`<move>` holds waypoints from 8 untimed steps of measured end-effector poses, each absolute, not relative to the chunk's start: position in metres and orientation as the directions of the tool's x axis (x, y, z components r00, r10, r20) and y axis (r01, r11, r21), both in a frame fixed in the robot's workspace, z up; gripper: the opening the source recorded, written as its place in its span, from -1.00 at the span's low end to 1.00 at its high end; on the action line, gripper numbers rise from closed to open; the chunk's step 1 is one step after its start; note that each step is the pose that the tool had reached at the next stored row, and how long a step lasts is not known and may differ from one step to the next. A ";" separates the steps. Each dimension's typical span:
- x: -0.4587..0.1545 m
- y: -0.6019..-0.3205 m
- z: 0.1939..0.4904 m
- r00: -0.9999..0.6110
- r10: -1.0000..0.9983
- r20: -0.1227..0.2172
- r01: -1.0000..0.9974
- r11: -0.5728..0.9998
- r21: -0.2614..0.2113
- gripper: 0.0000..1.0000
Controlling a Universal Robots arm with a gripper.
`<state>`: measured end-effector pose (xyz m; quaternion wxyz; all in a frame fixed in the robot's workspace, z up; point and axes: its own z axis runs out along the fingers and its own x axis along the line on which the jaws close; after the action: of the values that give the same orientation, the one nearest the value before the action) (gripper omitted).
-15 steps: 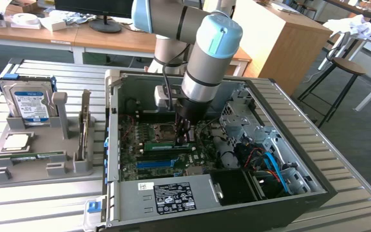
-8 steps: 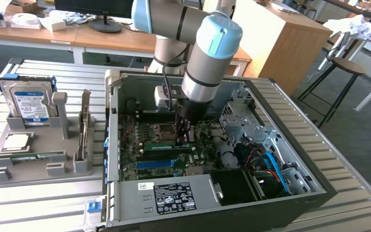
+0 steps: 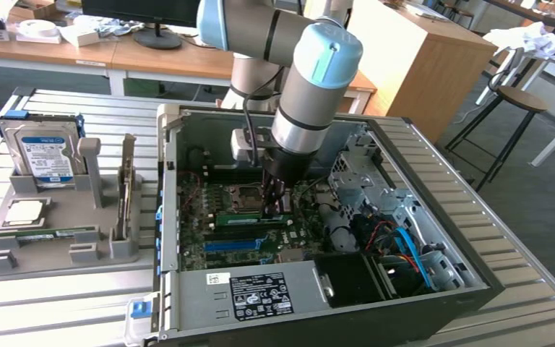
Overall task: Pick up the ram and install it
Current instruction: 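Insert the ram into the slot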
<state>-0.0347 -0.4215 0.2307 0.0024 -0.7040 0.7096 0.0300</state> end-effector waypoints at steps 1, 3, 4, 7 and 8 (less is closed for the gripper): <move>-0.035 -0.421 0.231 -0.009 -0.999 -0.046 -0.999 0.007 0.039 -0.77; -0.035 -0.421 0.230 -0.009 -0.999 -0.046 -0.999 0.007 0.039 -0.77; -0.035 -0.421 0.230 -0.009 -0.999 -0.046 -0.999 0.007 0.039 -0.77; -0.035 -0.421 0.229 -0.009 -0.999 -0.046 -0.999 0.007 0.039 -0.77; -0.035 -0.421 0.229 -0.009 -0.999 -0.045 -0.999 0.007 0.039 -0.77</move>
<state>-0.0347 -0.4215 0.2290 0.0023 -0.7040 0.7096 0.0300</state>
